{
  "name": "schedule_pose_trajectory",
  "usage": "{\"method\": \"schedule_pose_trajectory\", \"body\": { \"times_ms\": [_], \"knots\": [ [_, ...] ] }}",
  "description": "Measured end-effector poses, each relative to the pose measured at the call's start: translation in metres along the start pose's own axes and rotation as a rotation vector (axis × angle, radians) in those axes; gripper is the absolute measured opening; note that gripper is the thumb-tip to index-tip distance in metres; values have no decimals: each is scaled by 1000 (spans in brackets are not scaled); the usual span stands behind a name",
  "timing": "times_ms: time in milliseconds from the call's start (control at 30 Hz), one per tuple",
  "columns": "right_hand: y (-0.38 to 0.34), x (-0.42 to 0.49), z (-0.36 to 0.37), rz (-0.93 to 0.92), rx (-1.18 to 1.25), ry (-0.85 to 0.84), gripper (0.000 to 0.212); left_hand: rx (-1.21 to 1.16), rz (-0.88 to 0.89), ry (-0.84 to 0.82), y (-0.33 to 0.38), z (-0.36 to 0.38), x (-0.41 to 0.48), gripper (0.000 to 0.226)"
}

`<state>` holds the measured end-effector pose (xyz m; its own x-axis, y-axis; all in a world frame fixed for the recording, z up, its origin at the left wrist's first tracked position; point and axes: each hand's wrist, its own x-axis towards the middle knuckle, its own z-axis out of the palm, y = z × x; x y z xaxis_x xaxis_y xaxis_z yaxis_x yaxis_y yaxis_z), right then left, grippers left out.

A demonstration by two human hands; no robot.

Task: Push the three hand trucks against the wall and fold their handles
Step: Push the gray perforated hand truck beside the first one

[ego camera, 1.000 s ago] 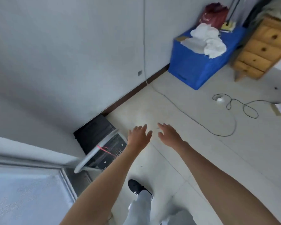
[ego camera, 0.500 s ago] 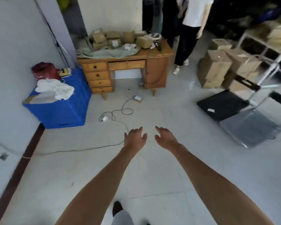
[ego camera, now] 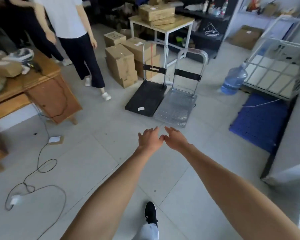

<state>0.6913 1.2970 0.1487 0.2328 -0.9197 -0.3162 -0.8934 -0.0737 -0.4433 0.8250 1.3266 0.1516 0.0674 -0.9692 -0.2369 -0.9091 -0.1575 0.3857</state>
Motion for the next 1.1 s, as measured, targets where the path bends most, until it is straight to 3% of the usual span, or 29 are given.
{"method": "schedule_pose_trajectory", "body": {
  "times_ms": [267, 467, 1100],
  "knots": [
    [114, 84, -100, 232, 129, 172, 56, 89, 235, -90, 126, 0, 159, 61],
    [206, 156, -158, 344, 170, 189, 57, 180, 353, -149, 210, 15, 264, 55],
    [408, 470, -385, 247, 170, 167, 55, 123, 275, -149, 436, 29, 622, 53]
  ]
}}
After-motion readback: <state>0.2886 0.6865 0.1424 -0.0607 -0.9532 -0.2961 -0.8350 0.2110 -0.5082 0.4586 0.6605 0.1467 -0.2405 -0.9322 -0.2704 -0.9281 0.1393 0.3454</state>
